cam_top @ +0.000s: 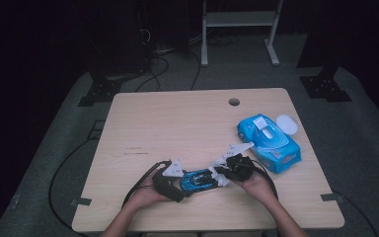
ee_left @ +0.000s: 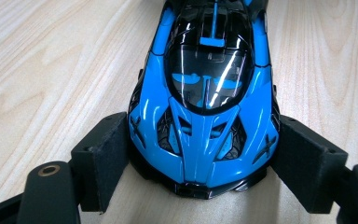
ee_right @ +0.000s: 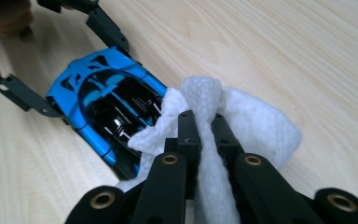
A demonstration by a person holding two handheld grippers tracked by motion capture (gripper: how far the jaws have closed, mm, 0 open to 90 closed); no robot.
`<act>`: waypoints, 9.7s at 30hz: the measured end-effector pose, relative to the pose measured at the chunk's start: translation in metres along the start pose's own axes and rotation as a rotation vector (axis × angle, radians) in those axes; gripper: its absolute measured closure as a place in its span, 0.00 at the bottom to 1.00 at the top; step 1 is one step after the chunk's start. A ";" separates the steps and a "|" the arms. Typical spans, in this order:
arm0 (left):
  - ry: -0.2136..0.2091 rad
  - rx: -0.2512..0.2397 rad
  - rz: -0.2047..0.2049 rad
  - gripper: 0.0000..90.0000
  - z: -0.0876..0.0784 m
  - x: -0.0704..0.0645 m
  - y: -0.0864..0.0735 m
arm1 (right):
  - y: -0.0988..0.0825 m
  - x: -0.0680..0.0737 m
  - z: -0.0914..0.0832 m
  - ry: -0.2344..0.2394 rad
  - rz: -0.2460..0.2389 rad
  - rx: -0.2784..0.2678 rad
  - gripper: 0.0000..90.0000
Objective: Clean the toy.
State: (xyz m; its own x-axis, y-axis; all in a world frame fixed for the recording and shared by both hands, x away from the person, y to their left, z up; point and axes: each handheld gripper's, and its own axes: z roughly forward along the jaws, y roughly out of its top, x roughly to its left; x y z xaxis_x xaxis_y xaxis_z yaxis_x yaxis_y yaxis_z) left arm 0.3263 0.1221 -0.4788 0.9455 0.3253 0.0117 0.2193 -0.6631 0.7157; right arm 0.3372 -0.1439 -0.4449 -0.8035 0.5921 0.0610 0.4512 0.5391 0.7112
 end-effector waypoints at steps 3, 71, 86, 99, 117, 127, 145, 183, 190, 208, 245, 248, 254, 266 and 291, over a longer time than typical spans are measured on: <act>0.000 0.000 0.000 0.25 0.000 0.000 0.000 | 0.001 0.005 -0.003 0.021 -0.011 -0.007 0.94; 0.017 0.003 -0.011 0.25 0.001 0.000 0.001 | 0.039 0.012 0.039 0.070 -0.066 0.065 0.95; -0.037 -0.003 -0.098 0.13 0.001 0.009 0.003 | -0.018 0.001 -0.015 0.128 0.039 -0.017 0.95; -0.175 -0.062 -0.251 0.20 -0.008 0.023 0.000 | -0.021 0.004 -0.009 0.119 0.024 -0.026 0.95; -0.172 -0.044 -0.280 0.28 -0.008 0.026 -0.003 | -0.029 -0.025 -0.024 0.072 0.111 -0.016 0.88; -0.178 -0.048 -0.293 0.33 -0.009 0.028 -0.004 | -0.028 -0.036 -0.018 0.175 0.238 -0.003 0.75; -0.174 -0.049 -0.314 0.32 -0.009 0.027 -0.004 | -0.031 -0.043 -0.006 0.227 0.361 -0.013 0.73; -0.193 -0.119 -0.259 0.54 -0.010 0.015 0.007 | -0.027 -0.006 -0.023 0.004 0.017 -0.199 0.87; -0.177 -0.139 -0.206 0.58 -0.012 0.012 0.008 | -0.026 -0.005 -0.026 -0.010 0.006 -0.202 0.88; 0.072 -0.179 0.046 0.72 -0.013 -0.016 0.023 | -0.011 0.009 -0.029 -0.031 -0.031 -0.240 0.90; 0.051 -0.184 -0.079 0.73 -0.009 -0.003 0.012 | 0.016 0.028 0.002 -0.035 -0.049 -0.224 0.95; 0.048 -0.187 -0.080 0.73 -0.008 -0.003 0.012 | 0.014 0.021 -0.003 -0.048 -0.003 -0.230 0.95; 0.048 -0.184 -0.079 0.73 -0.007 -0.003 0.013 | 0.026 0.044 0.009 0.066 -0.033 -0.261 0.94; 0.042 -0.198 -0.081 0.71 -0.010 -0.002 0.012 | 0.028 0.042 -0.006 0.075 -0.092 -0.231 0.58; 0.050 -0.208 -0.062 0.72 -0.015 -0.002 0.012 | 0.016 0.022 -0.003 -0.110 -0.046 -0.233 0.95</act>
State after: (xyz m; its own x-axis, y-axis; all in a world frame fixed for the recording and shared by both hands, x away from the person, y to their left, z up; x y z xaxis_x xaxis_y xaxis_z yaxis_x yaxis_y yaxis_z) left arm 0.3238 0.1237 -0.4604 0.9175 0.3978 -0.0062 0.2178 -0.4893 0.8445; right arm 0.3255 -0.1247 -0.4302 -0.7684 0.6386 -0.0429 0.3030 0.4220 0.8544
